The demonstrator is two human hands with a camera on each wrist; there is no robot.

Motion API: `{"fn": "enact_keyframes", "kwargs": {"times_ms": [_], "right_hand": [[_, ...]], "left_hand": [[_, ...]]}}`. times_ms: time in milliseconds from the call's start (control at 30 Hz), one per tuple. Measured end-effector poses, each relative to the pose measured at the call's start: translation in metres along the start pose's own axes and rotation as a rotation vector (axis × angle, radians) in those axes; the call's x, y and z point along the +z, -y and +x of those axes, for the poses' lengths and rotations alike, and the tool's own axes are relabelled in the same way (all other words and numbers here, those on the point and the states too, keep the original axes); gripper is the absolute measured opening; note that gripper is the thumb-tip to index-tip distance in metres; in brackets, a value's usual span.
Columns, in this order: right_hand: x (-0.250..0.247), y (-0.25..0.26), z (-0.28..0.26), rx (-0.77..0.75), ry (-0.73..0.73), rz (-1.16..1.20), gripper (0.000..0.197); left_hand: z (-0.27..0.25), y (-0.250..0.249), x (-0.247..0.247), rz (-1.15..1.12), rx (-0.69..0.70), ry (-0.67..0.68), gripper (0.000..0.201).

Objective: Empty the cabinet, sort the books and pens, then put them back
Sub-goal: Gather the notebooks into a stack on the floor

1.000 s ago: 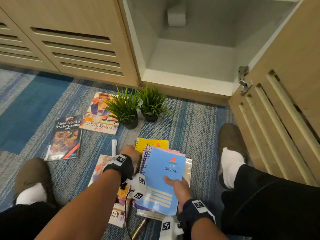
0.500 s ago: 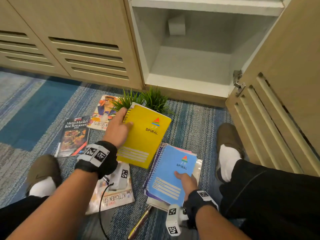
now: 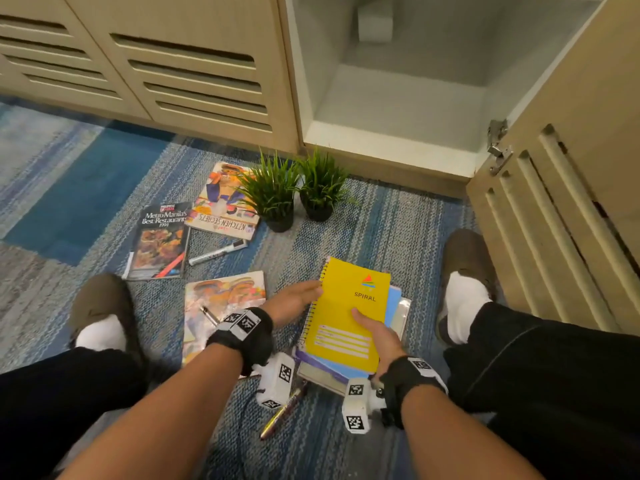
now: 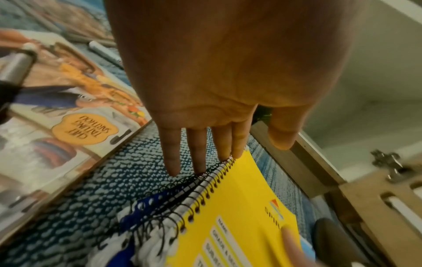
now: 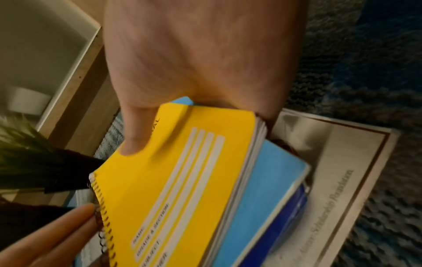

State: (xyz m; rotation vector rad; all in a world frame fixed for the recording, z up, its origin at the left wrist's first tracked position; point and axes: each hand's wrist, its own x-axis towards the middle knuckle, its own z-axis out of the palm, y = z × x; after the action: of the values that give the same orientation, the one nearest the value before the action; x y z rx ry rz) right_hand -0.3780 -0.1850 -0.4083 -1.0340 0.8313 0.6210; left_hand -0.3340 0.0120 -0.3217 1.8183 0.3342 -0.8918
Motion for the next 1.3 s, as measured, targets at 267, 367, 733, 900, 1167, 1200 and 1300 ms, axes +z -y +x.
{"fn": "enact_keyframes", "kwargs": {"times_ms": [267, 367, 733, 900, 1167, 1200, 1300], "right_hand": [[-0.004, 0.006, 0.006, -0.025, 0.049, -0.05, 0.049], [0.0, 0.03, -0.001, -0.054, 0.141, -0.014, 0.032], [0.111, 0.135, -0.039, -0.607, 0.238, -0.436, 0.048], [0.128, 0.136, -0.021, -0.701, 0.211, -0.51, 0.06], [0.112, 0.102, 0.018, -0.616, 0.212, -0.662, 0.053], [0.114, 0.104, 0.021, -0.61, 0.217, -0.649, 0.056], [0.12, 0.109, 0.031, -0.577, 0.241, -0.579, 0.068]], "left_hand": [[-0.001, 0.021, -0.005, -0.208, -0.065, -0.162, 0.041], [-0.01, 0.019, -0.01, -0.322, -0.055, -0.093, 0.02], [-0.008, -0.034, -0.08, -0.228, 0.353, -0.421, 0.071], [0.001, -0.025, -0.085, -0.259, 0.403, -0.584, 0.053], [0.037, 0.045, -0.064, -0.16, 0.233, -0.425, 0.088], [0.036, 0.042, -0.064, -0.186, 0.239, -0.432, 0.087], [0.043, 0.033, -0.064, -0.263, 0.275, -0.405, 0.098]]}}
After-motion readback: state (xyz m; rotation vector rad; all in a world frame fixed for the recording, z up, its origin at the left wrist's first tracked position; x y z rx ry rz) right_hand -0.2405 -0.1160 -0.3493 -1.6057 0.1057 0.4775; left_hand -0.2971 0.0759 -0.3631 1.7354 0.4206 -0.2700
